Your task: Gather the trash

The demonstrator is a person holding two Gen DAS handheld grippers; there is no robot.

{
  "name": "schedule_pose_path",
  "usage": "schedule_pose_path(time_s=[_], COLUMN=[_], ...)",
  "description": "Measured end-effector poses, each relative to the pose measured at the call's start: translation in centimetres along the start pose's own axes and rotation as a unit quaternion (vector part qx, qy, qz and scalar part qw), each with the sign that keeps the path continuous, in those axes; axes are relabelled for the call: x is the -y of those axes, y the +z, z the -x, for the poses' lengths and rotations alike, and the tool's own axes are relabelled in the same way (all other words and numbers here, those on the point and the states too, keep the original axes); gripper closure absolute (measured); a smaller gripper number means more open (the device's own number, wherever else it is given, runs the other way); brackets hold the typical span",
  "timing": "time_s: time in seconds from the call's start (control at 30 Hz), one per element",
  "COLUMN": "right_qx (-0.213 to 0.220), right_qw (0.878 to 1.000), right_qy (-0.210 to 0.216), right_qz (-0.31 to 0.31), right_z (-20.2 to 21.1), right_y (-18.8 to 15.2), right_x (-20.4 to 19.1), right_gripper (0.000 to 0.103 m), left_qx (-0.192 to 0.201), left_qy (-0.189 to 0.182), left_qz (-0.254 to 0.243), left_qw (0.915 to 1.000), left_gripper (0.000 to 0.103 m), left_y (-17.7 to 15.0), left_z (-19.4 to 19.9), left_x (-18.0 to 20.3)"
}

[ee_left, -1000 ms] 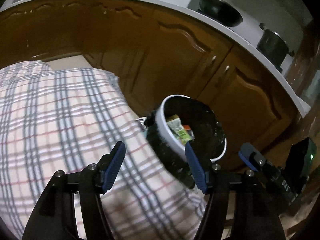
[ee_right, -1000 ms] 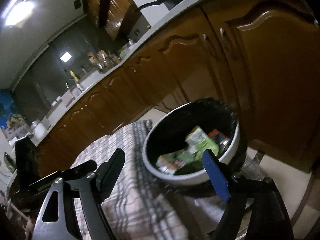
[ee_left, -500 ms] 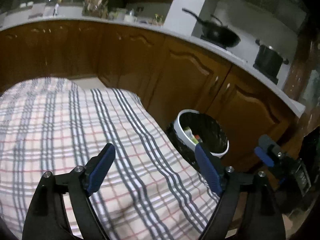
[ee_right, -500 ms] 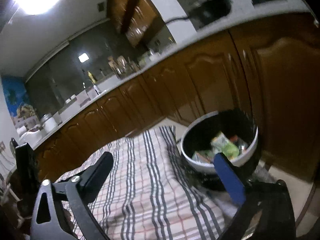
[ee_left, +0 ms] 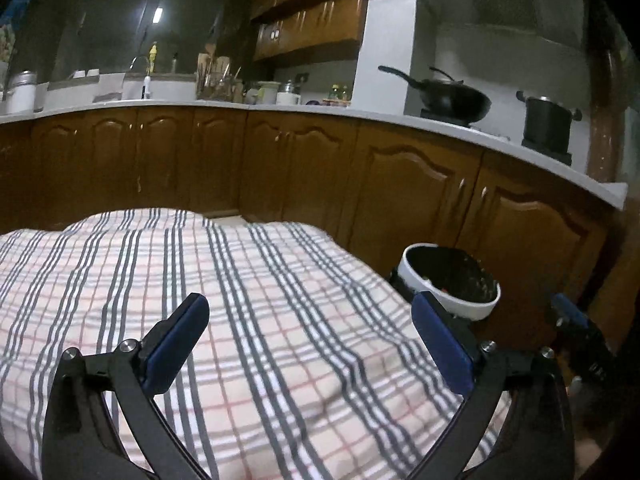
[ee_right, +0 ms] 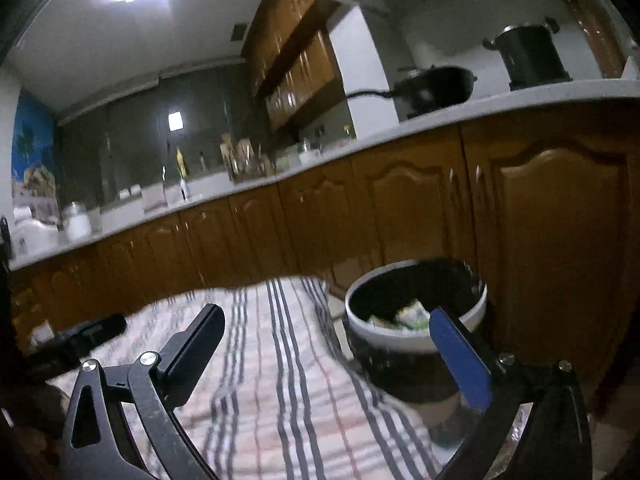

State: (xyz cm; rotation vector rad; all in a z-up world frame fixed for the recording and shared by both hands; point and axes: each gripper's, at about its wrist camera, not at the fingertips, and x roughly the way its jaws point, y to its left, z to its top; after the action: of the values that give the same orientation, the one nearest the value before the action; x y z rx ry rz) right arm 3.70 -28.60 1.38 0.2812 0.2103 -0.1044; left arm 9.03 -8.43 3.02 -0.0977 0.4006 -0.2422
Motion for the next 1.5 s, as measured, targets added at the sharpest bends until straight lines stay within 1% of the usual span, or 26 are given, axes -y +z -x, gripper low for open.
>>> schedule_pose_path(time_s=[0.17, 0.4, 0.77, 1.03, 1.37, 1.5], right_qx=[0.003, 0.013, 0.021, 0.013, 0.014, 0.012], right_qw=[0.999, 0.999, 0.998, 0.999, 0.998, 0.999], right_qy=[-0.019, -0.023, -0.002, 0.010, 0.016, 0.018], right_qz=[0.034, 0.046, 0.051, 0.051, 0.052, 0.050], right_z=[0.6, 1.3, 2.3, 2.2, 2.3, 2.3], right_y=[-1.2, -1.6, -1.2, -1.3, -1.3, -1.3], right_x=[-0.7, -0.9, -1.6, -1.9, -2.4, -2.3], right_gripper=[0.000, 0.000, 0.000, 0.000, 0.000, 0.000], left_qx=[0.001, -0.002, 0.010, 0.014, 0.024, 0.025], left_qy=[0.013, 0.026, 0.039, 0.047, 0.060, 0.059], left_qz=[-0.007, -0.014, -0.030, -0.035, -0.043, -0.046], left_qw=[0.9999, 0.9996, 0.9987, 0.9982, 0.9970, 0.9968], left_gripper=[0.000, 0.000, 0.000, 0.000, 0.000, 0.000], left_y=[-1.2, -2.2, -2.3, -2.4, -2.3, -2.3], left_z=[0.4, 0.8, 2.1, 2.8, 3.5, 3.6], left_x=[0.0, -0.2, 0.4, 0.5, 0.8, 1.0])
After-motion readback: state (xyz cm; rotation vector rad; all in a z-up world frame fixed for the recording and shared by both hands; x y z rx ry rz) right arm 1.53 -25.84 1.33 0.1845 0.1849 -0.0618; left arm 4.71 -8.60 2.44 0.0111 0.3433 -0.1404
